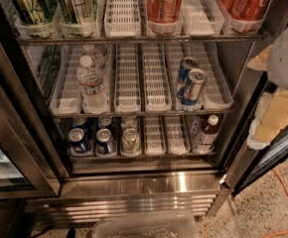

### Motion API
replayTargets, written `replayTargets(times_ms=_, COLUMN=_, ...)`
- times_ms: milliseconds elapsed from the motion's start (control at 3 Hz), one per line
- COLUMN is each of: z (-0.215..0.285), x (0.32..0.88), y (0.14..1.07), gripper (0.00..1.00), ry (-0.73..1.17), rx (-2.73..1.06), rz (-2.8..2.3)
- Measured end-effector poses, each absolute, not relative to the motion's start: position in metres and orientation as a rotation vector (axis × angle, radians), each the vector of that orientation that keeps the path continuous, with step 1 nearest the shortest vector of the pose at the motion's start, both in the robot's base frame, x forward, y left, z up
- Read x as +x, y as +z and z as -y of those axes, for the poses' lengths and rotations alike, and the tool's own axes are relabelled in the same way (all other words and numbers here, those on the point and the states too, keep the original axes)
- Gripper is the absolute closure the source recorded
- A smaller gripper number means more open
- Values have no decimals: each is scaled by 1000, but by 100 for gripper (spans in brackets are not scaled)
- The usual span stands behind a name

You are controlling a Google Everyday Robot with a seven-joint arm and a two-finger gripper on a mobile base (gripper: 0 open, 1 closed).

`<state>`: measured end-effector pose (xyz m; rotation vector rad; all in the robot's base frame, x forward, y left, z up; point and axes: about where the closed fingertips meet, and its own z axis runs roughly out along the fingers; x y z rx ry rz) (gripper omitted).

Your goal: Pick pepsi can from bottom shelf of fridge

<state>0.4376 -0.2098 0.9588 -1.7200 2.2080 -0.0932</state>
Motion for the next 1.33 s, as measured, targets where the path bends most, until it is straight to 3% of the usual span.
replayTargets(times_ms=1333, z=171, x=429, y=851, gripper=0, ry=-9, rx=-1633, rz=-2137)
